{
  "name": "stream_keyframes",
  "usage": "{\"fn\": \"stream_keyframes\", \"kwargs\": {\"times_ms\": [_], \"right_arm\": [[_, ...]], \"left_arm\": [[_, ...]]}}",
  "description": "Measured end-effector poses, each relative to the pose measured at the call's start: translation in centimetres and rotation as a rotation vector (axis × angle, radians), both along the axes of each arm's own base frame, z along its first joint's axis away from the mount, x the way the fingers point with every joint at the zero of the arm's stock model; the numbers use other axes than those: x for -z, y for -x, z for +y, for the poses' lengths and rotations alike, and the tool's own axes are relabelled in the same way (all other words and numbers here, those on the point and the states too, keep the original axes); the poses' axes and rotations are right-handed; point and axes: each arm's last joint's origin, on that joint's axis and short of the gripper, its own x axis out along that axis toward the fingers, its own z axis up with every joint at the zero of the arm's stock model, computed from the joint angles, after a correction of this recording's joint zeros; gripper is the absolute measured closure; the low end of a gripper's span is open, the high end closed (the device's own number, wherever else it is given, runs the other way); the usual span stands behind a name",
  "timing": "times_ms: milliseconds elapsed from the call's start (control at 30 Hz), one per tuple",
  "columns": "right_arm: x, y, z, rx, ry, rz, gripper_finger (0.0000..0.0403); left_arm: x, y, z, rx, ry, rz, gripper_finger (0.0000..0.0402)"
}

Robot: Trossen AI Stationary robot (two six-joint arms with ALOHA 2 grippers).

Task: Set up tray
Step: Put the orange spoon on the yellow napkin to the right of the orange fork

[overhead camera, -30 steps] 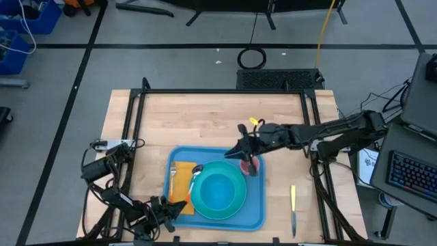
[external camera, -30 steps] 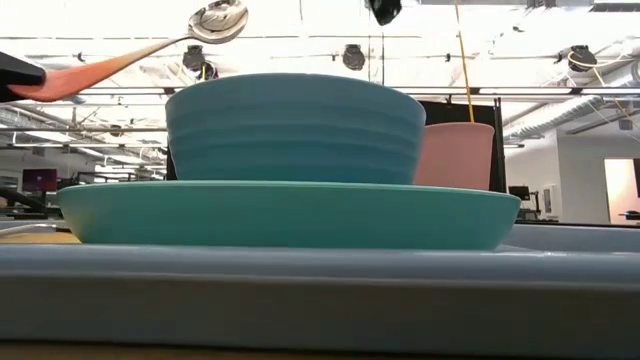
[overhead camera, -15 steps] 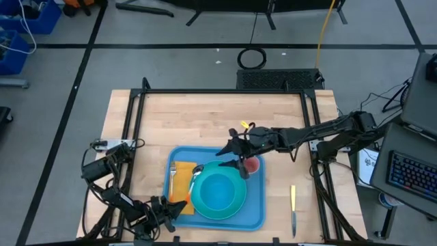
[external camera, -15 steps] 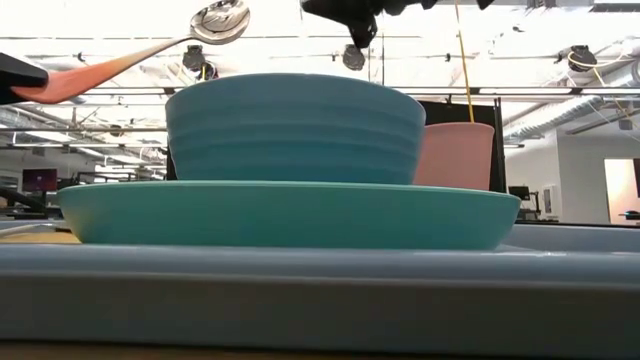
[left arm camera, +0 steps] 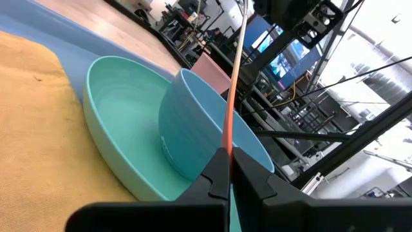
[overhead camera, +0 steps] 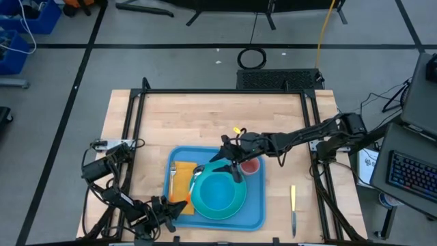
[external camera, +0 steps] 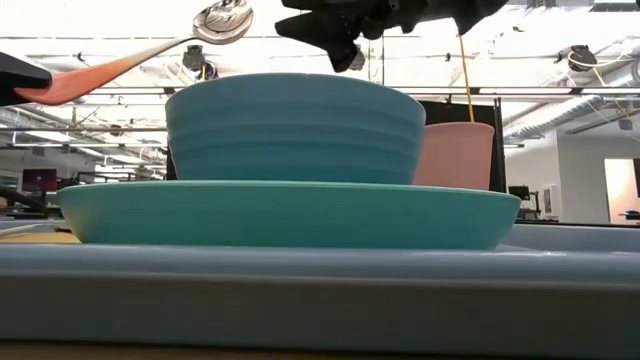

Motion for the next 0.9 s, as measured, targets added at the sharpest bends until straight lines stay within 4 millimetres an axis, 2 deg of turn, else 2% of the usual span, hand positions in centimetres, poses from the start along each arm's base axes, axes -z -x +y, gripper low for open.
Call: {"fn": "stream_keyframes", "kwargs": {"times_ms": [367, 567, 733, 900], "right_arm": [[-0.6, -0.4, 0.1, -0.002, -0.030, -0.089, 0.0230], [0.1, -0.6, 0.1, 0.002, -0.042, -0.060, 0.0227], [0.8, -1.4, 0.2, 0.005, -0.046, -0.039, 0.0223], [0.4, -2.6, 0.3, 0.004, -0.051, -0.058, 0.0227]], "left_arm": [[0.0, -0.1, 0.1, 0.004, -0.004, 0.007, 0.0400], [0.0, -0.3, 0.2, 0.001, -0.004, 0.009, 0.0399], [0.0, -0.4, 0.2, 0.003, -0.004, 0.013, 0.0399], [0.0, -0.4, 0.2, 0.008, -0.004, 0.016, 0.0398]]}}
